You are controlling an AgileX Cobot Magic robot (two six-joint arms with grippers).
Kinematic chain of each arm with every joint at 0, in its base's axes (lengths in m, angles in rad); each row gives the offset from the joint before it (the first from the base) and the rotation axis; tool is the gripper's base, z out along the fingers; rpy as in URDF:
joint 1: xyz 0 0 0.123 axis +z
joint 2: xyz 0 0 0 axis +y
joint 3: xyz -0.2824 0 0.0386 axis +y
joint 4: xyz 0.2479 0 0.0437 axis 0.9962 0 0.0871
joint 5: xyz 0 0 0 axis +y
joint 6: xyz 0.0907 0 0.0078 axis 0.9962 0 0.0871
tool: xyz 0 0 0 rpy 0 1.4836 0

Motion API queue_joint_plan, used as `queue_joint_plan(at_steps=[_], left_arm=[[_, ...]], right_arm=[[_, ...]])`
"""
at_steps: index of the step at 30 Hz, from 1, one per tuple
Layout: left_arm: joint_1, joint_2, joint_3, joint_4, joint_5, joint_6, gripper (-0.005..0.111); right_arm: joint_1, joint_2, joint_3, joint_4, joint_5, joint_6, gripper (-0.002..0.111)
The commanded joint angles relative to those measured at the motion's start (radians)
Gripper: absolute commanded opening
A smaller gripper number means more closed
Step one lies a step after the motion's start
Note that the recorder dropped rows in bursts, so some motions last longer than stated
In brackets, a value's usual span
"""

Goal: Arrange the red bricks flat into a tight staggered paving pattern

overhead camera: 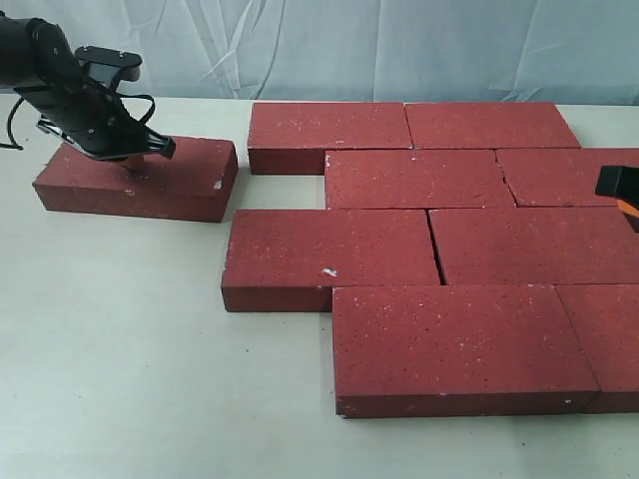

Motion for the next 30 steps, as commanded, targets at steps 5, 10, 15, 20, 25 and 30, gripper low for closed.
queue_joint_plan(at_steps=[5,10,15,20,25,30], left_arm=[[-0.011,0.010,0.073,-0.188,0.081,0.079,0.000],[-0.048,0.010,0.079,-0.249,0.062,0.095,0.000],[-0.079,0.010,0.079,-0.261,0.055,0.095,0.000],[-0.083,0.010,0.079,-0.257,0.055,0.095,0.000],[-0.083,0.009,0.079,-0.180,0.068,0.091,0.000],[-0.082,0.004,0.079,-0.027,0.084,-0.017,0.000]], right_arm=[[-0.004,0.001,-0.007,0.020,-0.001,-0.003,-0.001],[-0.004,0.001,-0.007,0.020,-0.001,-0.003,-0.001],[-0.004,0.001,-0.007,0.020,0.001,-0.003,-0.001],[-0.004,0.001,-0.007,0.020,0.001,-0.003,-0.001],[-0.004,0.001,-0.007,0.020,0.003,-0.003,-0.001],[-0.004,0.001,-0.007,0.020,0.003,-0.003,-0.001]])
